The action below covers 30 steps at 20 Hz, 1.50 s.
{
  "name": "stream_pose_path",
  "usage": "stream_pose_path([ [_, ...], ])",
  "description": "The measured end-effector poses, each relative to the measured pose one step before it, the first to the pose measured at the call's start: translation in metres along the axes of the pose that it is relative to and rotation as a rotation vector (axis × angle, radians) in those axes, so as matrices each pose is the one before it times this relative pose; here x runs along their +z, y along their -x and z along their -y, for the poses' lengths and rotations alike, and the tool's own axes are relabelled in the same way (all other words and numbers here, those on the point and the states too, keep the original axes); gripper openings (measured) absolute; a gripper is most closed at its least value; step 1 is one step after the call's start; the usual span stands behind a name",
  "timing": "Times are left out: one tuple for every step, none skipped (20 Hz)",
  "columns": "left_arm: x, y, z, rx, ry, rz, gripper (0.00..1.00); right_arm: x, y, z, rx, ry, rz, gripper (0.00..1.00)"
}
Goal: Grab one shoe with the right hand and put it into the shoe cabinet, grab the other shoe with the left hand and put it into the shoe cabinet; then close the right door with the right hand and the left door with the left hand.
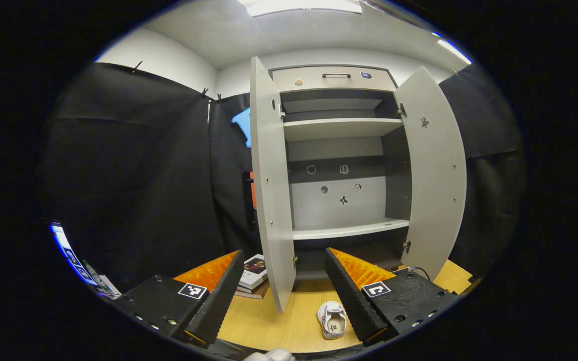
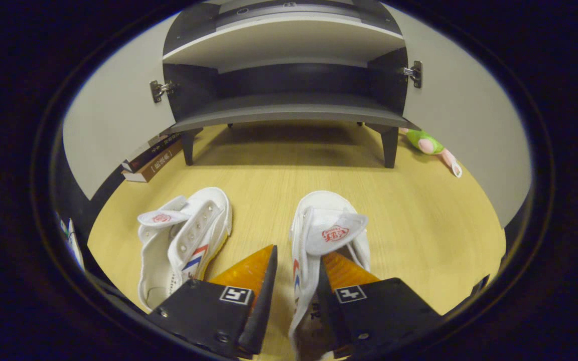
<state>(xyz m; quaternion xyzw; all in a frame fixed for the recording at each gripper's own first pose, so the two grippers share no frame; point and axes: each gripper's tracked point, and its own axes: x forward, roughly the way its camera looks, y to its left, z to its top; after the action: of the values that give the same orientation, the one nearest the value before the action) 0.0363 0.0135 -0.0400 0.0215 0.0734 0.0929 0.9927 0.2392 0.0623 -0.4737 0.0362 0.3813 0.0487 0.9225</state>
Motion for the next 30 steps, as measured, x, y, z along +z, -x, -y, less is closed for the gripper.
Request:
stream_pose_path([
  [-0.00435,-0.00364,0.002,0.00576,0.00124,-0.01136,0.96,-0.00399,-0.00148,0.00042,0.01215,-0.0203,-0.02314,0.37],
  [-0.00133,-0.00316,0.00164,0.00431,0.00291,-0.00286,0.96,0.00225,-0.00384,-0.00275,0.02006,-0.0271,-0.00613,0.19],
  [-0.0001,-0.0029,0.00147,0.00524,0.0027,-0.00052,0.96,-0.00114,0.0013,0.00024,0.01002,-0.0068,-0.00064,0.17],
  [0.00018,-0.00208,0.00144,0.0055,0.00267,-0.00254,0.96,-0.0011,-0.00226,0.00251,0.00347,0.00086,-0.00664,0.1],
  [-0.00138,-0.00121,0.00237,0.00098,0.00501,-0.00126,0.96,0.00087,0.00474,-0.00047,0.01366,-0.01087,-0.01411,0.07],
  [-0.00005,-0.001,0.00244,-0.00146,0.00446,-0.00247,0.96,0.00127,0.00226,0.0009,0.01448,-0.01463,-0.01304,0.06],
  [0.00048,-0.00115,0.00121,0.00024,0.00025,-0.00063,1.0,0.00397,0.00426,0.00133,0.009,-0.00788,-0.00789,0.05],
  [0.00095,-0.00054,0.00047,0.00304,-0.00133,0.00155,0.96,0.00643,0.00486,0.00189,0.00217,0.00611,-0.00042,0.05],
  [-0.00023,-0.00026,0.00137,-0.00074,0.0019,0.00198,0.96,0.00609,0.00644,0.00215,-0.00148,0.01002,0.01106,0.05],
  [0.0005,-0.0004,0.00163,-0.0028,0.0045,0.00458,0.96,0.00756,0.00822,-0.00018,-0.00143,0.00834,0.01323,0.05],
  [0.00024,-0.00013,0.0018,-0.00556,0.00093,0.0032,0.96,0.00764,0.00917,-0.00229,0.00536,0.00609,0.0144,0.05],
  [0.00047,0.00048,0.00084,-0.00198,-0.00287,0.00217,1.0,0.00989,0.0108,-0.00137,0.00091,0.01199,0.02052,0.05],
  [0.00011,0.00136,0.00169,-0.00529,-0.00156,0.00225,1.0,0.01158,0.01112,-0.0016,-0.00265,0.02052,0.024,0.05],
  [-0.00135,0.00074,0.0007,-0.00543,0.00019,-0.00009,1.0,0.01515,0.01256,-0.00208,-0.00267,0.01863,0.02939,0.05],
  [-0.00196,0.00033,0.00107,-0.0046,0.00185,0.00232,1.0,0.01786,0.01256,-0.00491,0.00688,0.016,0.03558,0.05],
  [-0.00212,0.00072,0.00126,-0.00561,0.00259,-0.00201,0.96,0.02025,0.01282,-0.00579,0.01356,0.00545,0.03878,0.05],
  [-0.00287,0.00144,0.00198,-0.0042,0.00141,-0.00479,0.96,0.0214,0.01156,-0.00554,0.00737,0.00294,0.03891,0.05],
  [-0.00262,0.0021,0.00045,0.00057,0.00061,-0.00122,1.0,0.02271,0.00983,-0.00297,0.00096,0.01281,0.03778,0.05],
  [-0.00124,0.00134,0.00156,-0.00538,0.00194,-0.00074,1.0,0.02494,0.00908,-0.003,0.00123,0.01068,0.03914,0.05],
  [-0.00276,0.00117,0.00133,-0.00346,0.00171,-0.00364,1.0,0.02138,0.00585,-0.00437,0.0026,0.01179,0.03778,0.05],
  [-0.00238,0.00111,-0.00063,-0.00253,0.00261,-0.00064,1.0,0.02218,0.00531,-0.00428,0.0072,0.00592,0.03388,0.05],
  [-0.0024,0.00079,0.0009,-0.00348,0.00546,-0.00136,0.96,0.02225,0.00325,-0.0019,0.00463,0.00497,0.0349,0.05],
  [-0.00306,0.00085,0.00104,-0.00348,0.00596,-0.00327,0.96,0.02132,-0.00057,-0.00111,-0.00225,0.00898,0.02945,0.05],
  [-0.00166,0.00125,-0.00015,0.0001,0.00599,-0.0012,0.96,0.02074,-0.00163,0.00056,-0.00536,0.00429,0.03201,0.05],
  [-0.0012,0.00038,0.00037,-0.00068,0.00564,-0.00205,0.96,0.021,-0.00321,0.00078,-0.00529,0.0043,0.02755,0.05],
  [-0.00106,0.00102,-0.00013,0.00263,0.00518,0.00108,0.96,0.01781,-0.00431,0.00019,-0.00745,0.00753,0.02824,0.05],
  [-0.0012,0.00063,-0.00043,0.00121,0.00354,-0.00239,0.96,0.01833,-0.00732,0.00151,-0.00826,0.00627,0.02683,0.05],
  [-0.0005,0.00124,-0.00071,0.0039,0.00341,-0.00156,1.0,0.01577,-0.00739,0.00241,-0.01114,0.00972,0.01778,0.05],
  [-0.00065,-0.00018,0.00006,0.00327,0.00362,-0.00163,0.96,0.01763,-0.00522,0.00254,-0.00841,0.00615,0.02399,0.05],
  [0.00039,0.0002,-0.00069,0.00288,0.00194,0.00128,0.96,0.01492,-0.00736,0.00173,-0.00365,0.00681,0.02533,0.05],
])
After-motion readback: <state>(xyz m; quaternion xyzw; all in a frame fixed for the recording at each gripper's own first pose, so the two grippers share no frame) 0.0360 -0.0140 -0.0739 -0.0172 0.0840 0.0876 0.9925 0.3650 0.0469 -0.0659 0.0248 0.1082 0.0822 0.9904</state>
